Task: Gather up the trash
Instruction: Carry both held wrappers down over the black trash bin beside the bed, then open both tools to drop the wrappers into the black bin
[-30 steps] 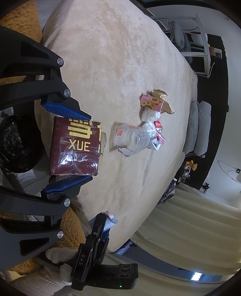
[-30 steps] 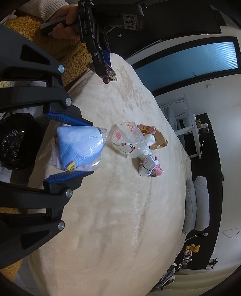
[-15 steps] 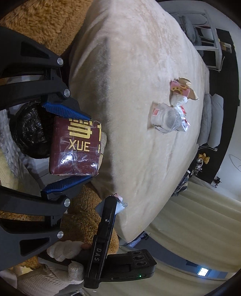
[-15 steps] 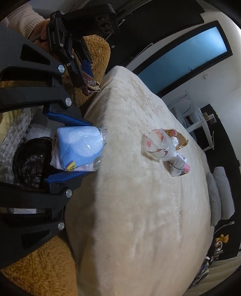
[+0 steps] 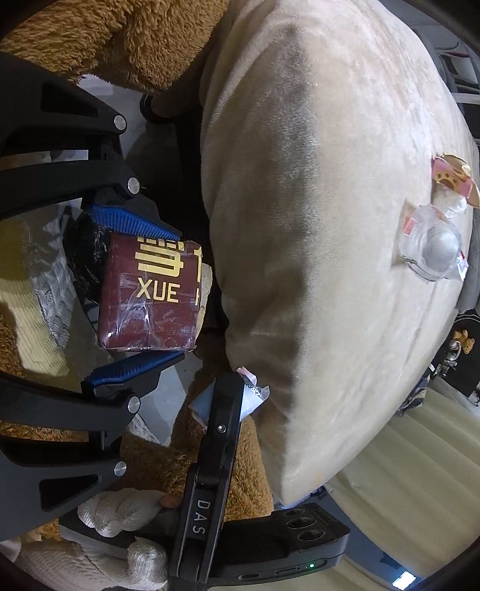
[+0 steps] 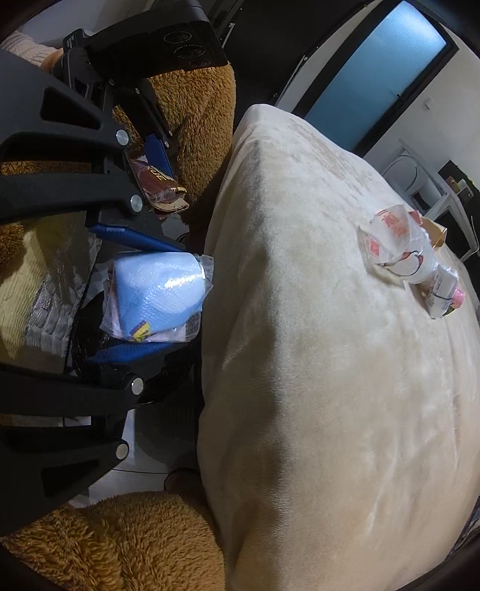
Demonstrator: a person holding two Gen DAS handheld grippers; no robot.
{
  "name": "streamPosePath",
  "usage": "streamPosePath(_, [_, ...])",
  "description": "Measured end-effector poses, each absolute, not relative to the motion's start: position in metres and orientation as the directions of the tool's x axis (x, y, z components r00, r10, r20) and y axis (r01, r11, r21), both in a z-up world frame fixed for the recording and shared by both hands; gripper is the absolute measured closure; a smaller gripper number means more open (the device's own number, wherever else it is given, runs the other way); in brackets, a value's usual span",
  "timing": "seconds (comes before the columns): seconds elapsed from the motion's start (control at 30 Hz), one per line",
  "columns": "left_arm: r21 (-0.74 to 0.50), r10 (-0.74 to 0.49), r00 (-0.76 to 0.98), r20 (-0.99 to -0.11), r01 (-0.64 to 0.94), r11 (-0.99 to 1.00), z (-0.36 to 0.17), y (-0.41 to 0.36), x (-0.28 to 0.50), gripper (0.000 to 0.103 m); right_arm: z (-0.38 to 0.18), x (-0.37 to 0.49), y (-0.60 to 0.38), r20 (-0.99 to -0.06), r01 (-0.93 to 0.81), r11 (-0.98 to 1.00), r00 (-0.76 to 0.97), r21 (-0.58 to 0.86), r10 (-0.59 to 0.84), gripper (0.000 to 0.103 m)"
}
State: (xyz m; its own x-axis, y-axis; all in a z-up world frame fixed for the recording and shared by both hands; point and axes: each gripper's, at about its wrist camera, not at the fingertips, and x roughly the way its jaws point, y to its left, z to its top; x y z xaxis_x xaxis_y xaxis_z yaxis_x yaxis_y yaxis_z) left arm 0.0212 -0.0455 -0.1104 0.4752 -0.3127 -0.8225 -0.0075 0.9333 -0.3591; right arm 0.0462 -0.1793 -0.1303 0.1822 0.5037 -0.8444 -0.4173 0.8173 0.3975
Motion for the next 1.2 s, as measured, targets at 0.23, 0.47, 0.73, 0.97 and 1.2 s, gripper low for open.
streamPosePath(0.23, [-0.331,-0.299,0.340,-0.892,-0.038,0.943,-0.143,-0.052,0.038,0.046,-0.159,0.058,-0.168,-0.889,-0.362,0.848,0.097,0.387,0.447,0.057])
streamPosePath(0.47, [-0.327,-0.302,0.227,-0.926,-0.082,0.941,-0.173,-0.055,0.049,0.046,-0.192,0.069,-0.162,-0.916,-0.294,0.876,0.003,0.384,0.402,0.057])
streamPosePath(0.73, [-0.308,-0.290,0.151,-0.945,-0.110,0.945,-0.190,-0.057,0.055,0.046,-0.215,0.074,-0.158,-0.925,-0.245,0.893,-0.060,0.377,0.374,0.057])
streamPosePath(0.97, [-0.305,-0.290,0.143,-0.946,-0.102,0.947,-0.189,-0.060,0.056,0.046,-0.214,0.075,-0.159,-0.922,-0.230,0.893,-0.056,0.386,0.384,0.056])
streamPosePath(1.2, [-0.295,-0.277,0.161,-0.947,-0.106,0.949,-0.189,-0.056,0.054,0.022,-0.210,0.076,-0.163,-0.917,-0.216,0.892,-0.047,0.396,0.396,0.046])
